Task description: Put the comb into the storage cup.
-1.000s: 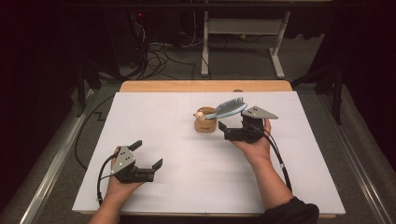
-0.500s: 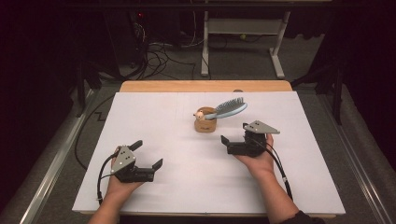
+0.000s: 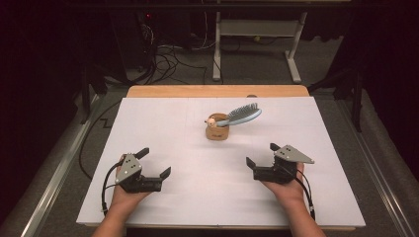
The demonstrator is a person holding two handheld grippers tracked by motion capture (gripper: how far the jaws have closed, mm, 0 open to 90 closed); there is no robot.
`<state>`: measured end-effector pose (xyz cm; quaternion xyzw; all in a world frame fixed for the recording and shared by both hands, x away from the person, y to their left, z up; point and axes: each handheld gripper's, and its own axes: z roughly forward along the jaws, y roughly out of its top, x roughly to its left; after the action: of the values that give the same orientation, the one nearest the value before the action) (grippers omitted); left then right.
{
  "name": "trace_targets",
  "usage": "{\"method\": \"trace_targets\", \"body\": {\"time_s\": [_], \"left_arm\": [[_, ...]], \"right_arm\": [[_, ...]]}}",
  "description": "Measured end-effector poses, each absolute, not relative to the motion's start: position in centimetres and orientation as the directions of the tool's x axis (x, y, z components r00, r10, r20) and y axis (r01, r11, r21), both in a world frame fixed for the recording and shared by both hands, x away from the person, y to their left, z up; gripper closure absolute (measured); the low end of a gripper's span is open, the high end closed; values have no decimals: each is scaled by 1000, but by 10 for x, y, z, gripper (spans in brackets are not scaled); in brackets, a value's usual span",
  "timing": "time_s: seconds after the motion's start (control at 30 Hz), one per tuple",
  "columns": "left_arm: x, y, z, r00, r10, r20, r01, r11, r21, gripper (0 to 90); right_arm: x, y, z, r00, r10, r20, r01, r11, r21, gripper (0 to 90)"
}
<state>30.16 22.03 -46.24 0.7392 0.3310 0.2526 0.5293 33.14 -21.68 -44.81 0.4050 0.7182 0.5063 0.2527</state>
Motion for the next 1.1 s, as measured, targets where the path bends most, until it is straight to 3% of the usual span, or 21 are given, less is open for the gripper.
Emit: {"method": "trace_targets", "body": {"time_s": [0.77,1.1], "left_arm": [[294,221,-463,664,748,10,249,-234,940,1],[290,226,-463,666,746,-9,249,-210,945,0]], "right_arm": [[273,-276,-447,-488,873,0,247,138,959,1],[269,-282,-446,-483,876,9,236,120,964,2]]}}
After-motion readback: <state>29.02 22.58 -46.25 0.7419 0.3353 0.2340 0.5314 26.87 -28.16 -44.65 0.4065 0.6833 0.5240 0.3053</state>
